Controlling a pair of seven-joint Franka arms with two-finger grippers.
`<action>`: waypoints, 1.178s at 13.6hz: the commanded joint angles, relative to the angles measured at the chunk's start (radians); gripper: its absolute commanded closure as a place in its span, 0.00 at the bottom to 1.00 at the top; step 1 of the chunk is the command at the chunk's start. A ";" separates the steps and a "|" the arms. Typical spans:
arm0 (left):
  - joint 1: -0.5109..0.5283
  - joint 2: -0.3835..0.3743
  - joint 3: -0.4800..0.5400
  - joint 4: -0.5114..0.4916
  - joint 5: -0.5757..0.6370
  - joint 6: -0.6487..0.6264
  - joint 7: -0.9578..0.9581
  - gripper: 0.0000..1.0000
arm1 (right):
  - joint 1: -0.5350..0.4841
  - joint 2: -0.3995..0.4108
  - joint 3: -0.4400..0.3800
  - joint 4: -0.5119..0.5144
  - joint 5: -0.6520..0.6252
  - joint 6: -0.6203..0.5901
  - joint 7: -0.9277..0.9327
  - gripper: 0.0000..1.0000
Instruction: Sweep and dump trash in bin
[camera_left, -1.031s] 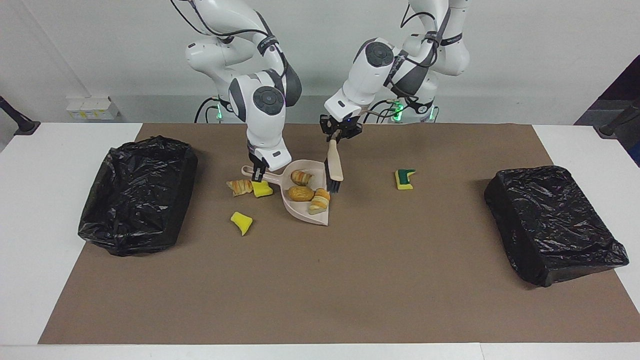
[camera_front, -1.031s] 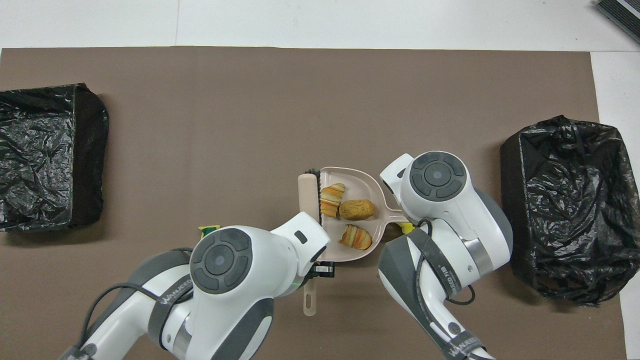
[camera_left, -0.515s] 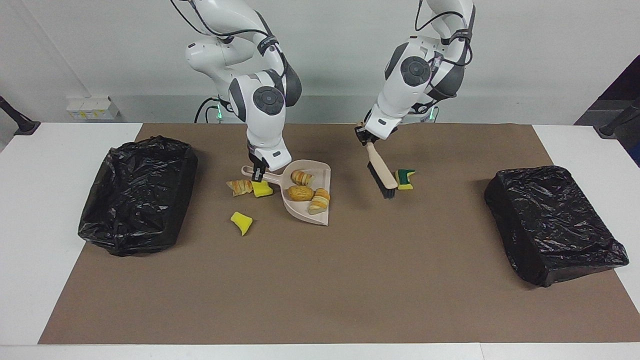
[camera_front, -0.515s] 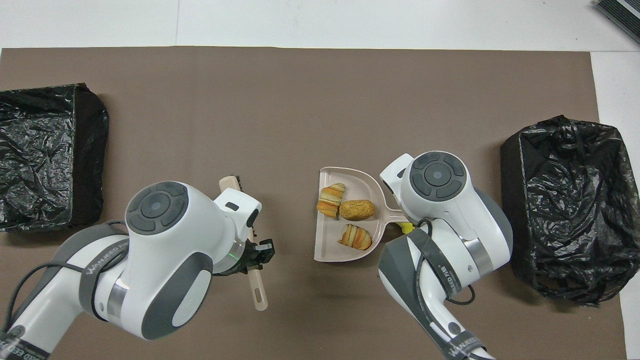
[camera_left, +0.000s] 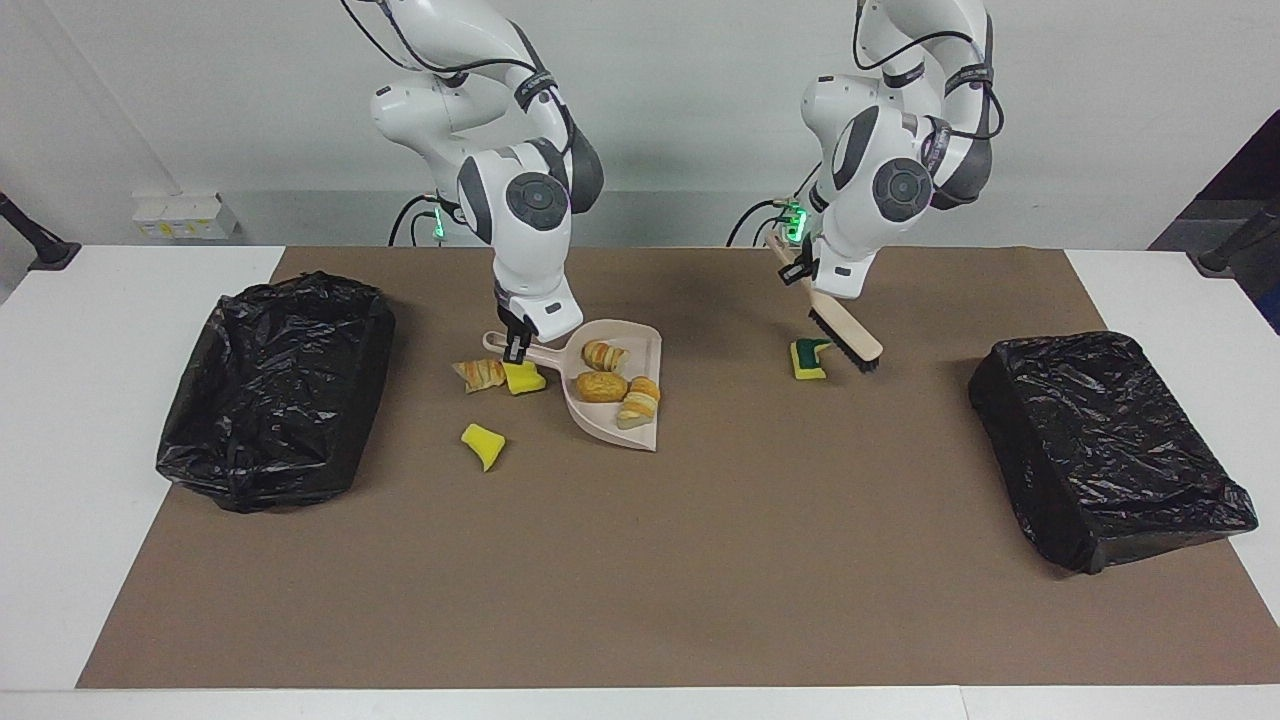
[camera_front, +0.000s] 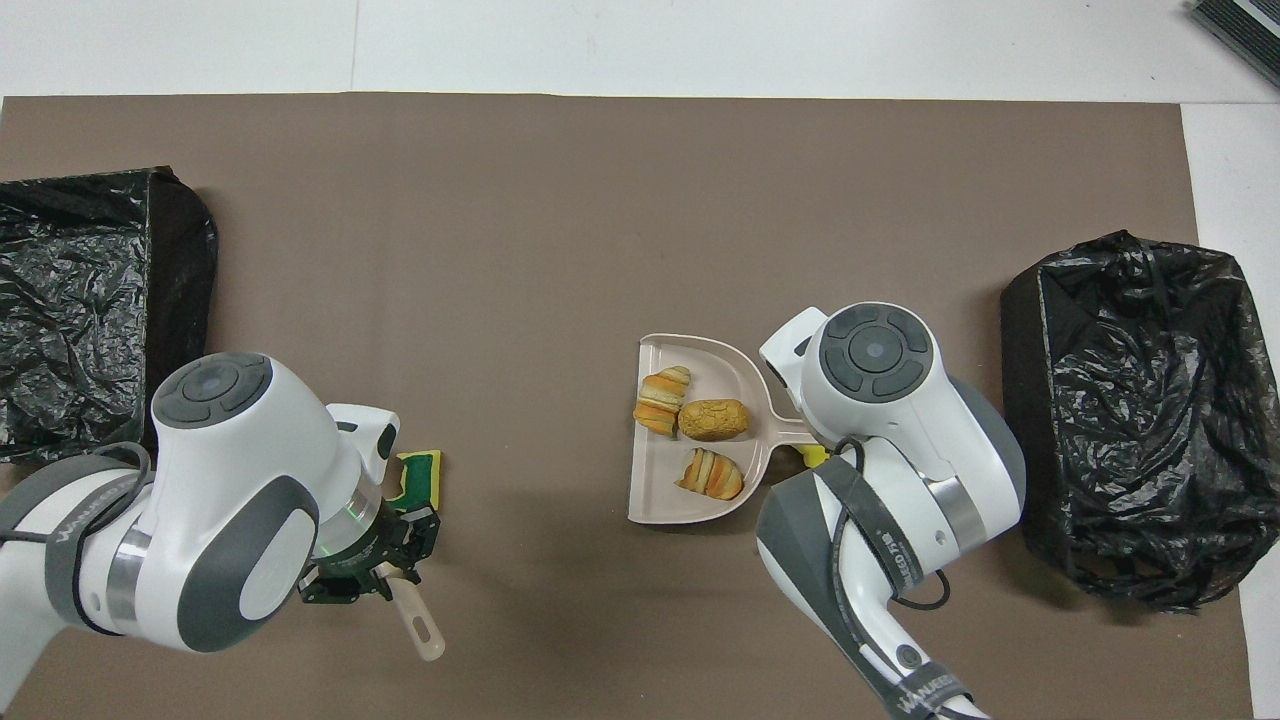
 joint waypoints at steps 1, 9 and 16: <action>-0.002 -0.083 -0.015 -0.145 0.010 0.048 -0.022 1.00 | -0.007 -0.021 0.008 -0.028 -0.002 0.030 0.023 1.00; -0.137 0.004 -0.024 -0.170 0.010 0.287 0.155 1.00 | -0.007 -0.021 0.008 -0.028 -0.002 0.030 0.023 1.00; -0.245 0.087 -0.028 -0.077 -0.065 0.459 0.203 1.00 | -0.007 -0.021 0.008 -0.028 -0.001 0.030 0.023 1.00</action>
